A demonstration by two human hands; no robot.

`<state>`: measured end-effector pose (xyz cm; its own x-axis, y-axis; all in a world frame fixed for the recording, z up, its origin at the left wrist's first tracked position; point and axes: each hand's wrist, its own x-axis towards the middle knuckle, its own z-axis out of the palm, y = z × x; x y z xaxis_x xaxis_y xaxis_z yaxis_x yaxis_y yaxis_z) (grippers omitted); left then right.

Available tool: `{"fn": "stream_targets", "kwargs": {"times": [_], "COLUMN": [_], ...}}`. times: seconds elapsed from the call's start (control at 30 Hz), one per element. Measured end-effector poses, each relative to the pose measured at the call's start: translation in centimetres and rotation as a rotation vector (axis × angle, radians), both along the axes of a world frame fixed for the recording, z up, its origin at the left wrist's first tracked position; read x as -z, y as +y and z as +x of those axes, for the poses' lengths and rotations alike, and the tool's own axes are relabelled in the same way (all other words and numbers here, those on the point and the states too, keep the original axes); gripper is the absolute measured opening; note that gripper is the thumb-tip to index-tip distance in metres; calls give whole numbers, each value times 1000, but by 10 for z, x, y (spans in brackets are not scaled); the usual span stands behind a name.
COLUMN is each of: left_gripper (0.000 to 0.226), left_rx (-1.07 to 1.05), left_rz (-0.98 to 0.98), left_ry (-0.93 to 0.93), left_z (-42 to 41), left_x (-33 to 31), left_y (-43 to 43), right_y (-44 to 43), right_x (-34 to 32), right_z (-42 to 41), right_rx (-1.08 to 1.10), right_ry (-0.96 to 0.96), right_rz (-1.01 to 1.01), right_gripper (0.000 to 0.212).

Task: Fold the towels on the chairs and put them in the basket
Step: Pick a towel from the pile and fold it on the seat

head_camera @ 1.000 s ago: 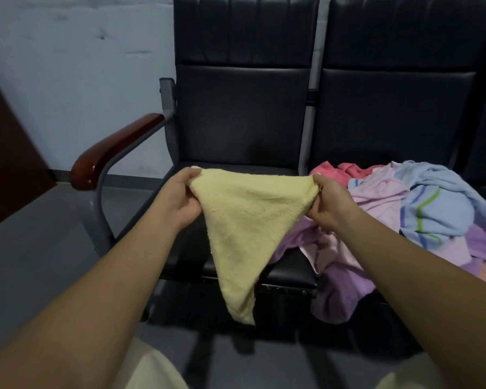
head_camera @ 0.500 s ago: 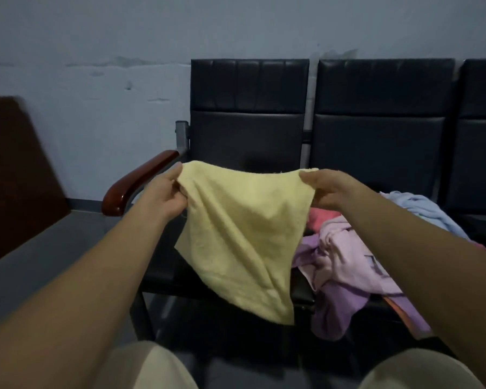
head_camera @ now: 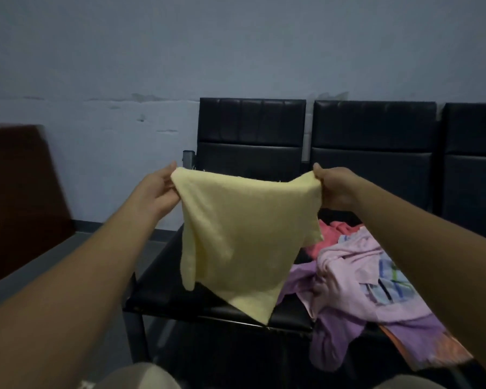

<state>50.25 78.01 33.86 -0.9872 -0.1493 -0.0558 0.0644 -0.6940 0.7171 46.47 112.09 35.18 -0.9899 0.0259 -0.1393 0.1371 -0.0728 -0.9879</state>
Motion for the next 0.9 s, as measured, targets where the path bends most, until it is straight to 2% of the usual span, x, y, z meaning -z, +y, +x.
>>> {"fn": "stream_targets", "kwargs": {"times": [0.07,0.13,0.17,0.2,0.27,0.3,0.37,0.43,0.47,0.57,0.67,0.73,0.8,0.9], "left_gripper": [20,31,35,35,20,14,20,29,30,19,22,29,26,34], "left_rx": [8,-2,-29,-92,-233,-259,-224,-185,-187,-197,1,20,-111,-279], "left_rz": [-102,-297,-449,-681,-1272,-1492,-1711,-1685,-1543,-861,-497,-308,-385,-743], "left_ry": [-63,-104,-119,-139,-142,-141,-167,-195,-202,-225,-157,-72,-19,-4], "left_z": [4,2,1,4,9,11,12,8,6,3,4,-1,-6,-10], "left_x": [3,13,19,22,29,31,36,42,44,43,33,31,33,44], "left_y": [1,0,-2,-5,-11,-14,-21,-25,-26,-24,-26,-30,-35,-45], "right_y": [-1,0,0,-1,-3,-4,-7,-11,-12,-15,-14,-10,-7,-6], "right_x": [0,2,4,8,16,21,29,34,36,39,39,39,43,53], "right_z": [5,9,10,10,6,3,2,1,0,-7,-17,-18,-18,-24], "right_rx": [-65,-116,-125,-124,-76,-56,-86,-133,-129,-99,-68,-70,-107,-40], "right_ry": [-56,-68,-51,-26,35,53,43,28,33,-58,-164,-181,-154,-12], "right_rz": [-119,-259,-267,-229,-33,56,167,221,228,105,-113,-201,-212,3], "right_gripper": [31,21,20,21,22,21,22,23,23,22,26,25,20,23]}}
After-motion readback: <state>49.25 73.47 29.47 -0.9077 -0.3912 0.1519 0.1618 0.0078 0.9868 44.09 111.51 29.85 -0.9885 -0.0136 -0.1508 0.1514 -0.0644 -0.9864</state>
